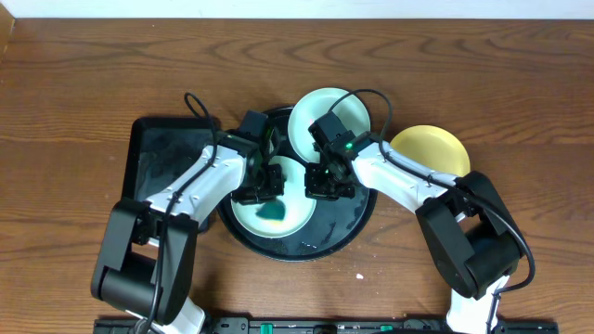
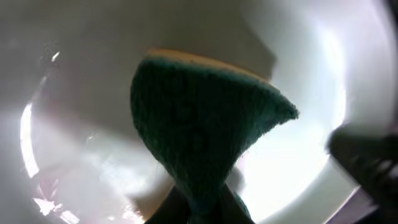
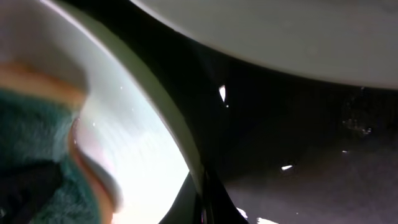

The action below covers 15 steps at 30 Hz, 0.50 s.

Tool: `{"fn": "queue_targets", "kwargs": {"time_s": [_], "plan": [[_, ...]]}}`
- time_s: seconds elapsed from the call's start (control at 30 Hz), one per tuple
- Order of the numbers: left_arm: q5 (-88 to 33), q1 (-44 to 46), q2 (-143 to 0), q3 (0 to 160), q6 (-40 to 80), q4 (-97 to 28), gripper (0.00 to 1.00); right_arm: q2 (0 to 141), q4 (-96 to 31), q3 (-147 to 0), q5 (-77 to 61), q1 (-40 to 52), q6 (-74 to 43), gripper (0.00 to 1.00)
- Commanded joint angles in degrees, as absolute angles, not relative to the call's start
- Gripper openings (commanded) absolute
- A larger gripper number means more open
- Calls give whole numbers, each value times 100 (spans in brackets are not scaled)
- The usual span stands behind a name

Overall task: Clean dirty plates on tray and stack at the side
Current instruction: 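Scrub the mint-green plate with the sponge in the left gripper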

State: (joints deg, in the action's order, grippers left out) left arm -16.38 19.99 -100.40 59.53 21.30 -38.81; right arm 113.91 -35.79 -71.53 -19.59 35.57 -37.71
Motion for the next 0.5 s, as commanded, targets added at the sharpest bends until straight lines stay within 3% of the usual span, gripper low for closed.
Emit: {"fn": "queue_targets", "kwargs": {"time_s": [0.0,0.17,0.27,0.47], "plan": [[-1164,2005,-10138,5916,2047,-3326,7,11524,-3597,-7196,-1874,3507,-3765,1],[333,2001,-10136,5977,3350,-3579,7,11524,-3599,-7196,-1874,3507,-3763,1],[366,2003,-10136,5977,3465,-3874,7,11524,-3599,-7196,-1874,3507,-3763,1],[-1243,2014,-10138,5975,2689,-4499,8,11524,-3601,-7196,-1874,3507,-3741,1]]}}
